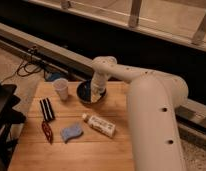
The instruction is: Pick up the ceramic bowl
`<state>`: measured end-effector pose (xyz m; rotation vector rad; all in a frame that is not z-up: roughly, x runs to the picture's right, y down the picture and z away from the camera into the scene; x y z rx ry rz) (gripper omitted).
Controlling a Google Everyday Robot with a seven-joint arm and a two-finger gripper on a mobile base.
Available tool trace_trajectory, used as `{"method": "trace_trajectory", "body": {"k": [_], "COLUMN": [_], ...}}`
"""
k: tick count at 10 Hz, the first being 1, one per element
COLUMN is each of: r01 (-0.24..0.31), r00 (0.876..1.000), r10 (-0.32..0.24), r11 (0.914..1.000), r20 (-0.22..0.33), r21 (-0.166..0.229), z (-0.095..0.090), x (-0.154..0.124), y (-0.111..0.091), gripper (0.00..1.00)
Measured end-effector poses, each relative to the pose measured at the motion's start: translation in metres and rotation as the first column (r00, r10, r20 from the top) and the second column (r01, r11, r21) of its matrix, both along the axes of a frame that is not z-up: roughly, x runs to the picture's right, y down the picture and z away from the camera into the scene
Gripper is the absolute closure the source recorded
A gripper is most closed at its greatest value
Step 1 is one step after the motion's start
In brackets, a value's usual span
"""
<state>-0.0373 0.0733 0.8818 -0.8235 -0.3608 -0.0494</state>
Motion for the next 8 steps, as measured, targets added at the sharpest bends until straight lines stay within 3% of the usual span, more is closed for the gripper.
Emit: {"method": "trace_trajectory", "body": {"k": [5,8], "r01": [-0.004,-0.003], "r00": [1.000,1.000], "r10": [0.004,0.003], "r11": [1.0000,0.9995], "r20": [0.015,0.009], "r21": [-0.001,-0.030], "z": [0.010,0.025], "x": [-0.003,-0.002], "y": [-0.001,0.012], "gripper": [0.20,0.20]}}
